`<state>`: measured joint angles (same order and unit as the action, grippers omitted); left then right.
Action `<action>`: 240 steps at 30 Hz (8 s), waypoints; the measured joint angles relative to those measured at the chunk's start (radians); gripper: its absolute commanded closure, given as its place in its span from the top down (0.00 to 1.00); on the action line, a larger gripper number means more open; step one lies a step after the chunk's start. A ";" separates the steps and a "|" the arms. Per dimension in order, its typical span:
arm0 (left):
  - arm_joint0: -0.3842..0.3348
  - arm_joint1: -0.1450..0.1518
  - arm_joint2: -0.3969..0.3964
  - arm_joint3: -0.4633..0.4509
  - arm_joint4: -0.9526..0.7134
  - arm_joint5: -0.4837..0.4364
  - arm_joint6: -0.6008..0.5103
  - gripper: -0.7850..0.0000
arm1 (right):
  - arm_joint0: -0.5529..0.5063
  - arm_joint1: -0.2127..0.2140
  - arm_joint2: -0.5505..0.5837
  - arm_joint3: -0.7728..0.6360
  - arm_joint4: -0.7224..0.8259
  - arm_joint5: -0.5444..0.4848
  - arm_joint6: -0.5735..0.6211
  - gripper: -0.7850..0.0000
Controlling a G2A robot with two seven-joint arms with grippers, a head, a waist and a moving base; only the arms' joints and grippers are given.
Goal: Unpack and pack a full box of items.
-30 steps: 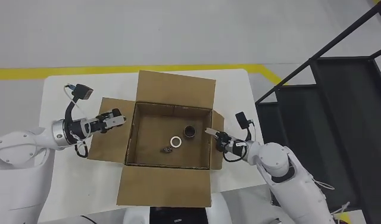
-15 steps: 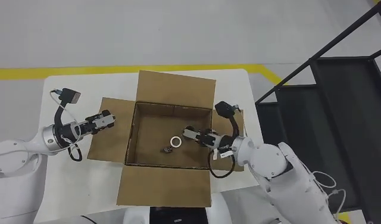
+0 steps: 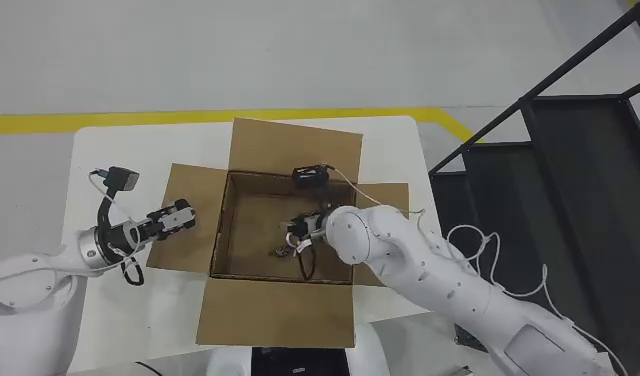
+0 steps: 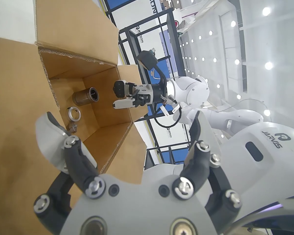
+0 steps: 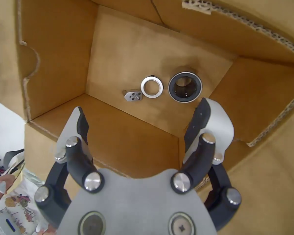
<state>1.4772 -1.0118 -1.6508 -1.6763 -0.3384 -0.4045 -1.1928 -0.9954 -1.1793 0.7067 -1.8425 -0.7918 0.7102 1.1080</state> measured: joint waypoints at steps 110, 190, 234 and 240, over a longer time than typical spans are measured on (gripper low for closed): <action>-0.007 0.048 0.137 0.059 0.013 -0.047 0.087 1.00 | -0.577 0.025 0.867 -0.179 0.173 -0.025 -0.403 0.00; -0.315 0.041 0.418 0.130 0.493 0.068 0.243 1.00 | -0.584 0.017 0.835 -0.134 0.232 0.050 -0.487 0.00; 0.014 0.085 0.087 -0.117 0.268 -0.070 0.425 1.00 | -0.460 0.011 0.799 0.141 0.266 0.041 -0.485 0.00; 0.014 0.085 0.088 -0.117 0.268 -0.070 0.425 1.00 | -0.413 0.011 0.780 0.215 0.252 0.037 -0.472 0.00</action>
<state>1.4908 -0.9264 -1.5633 -1.7930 -0.0703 -0.4746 -0.7681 -1.4080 -1.1680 1.4862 -1.6272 -0.5395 0.7477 0.6358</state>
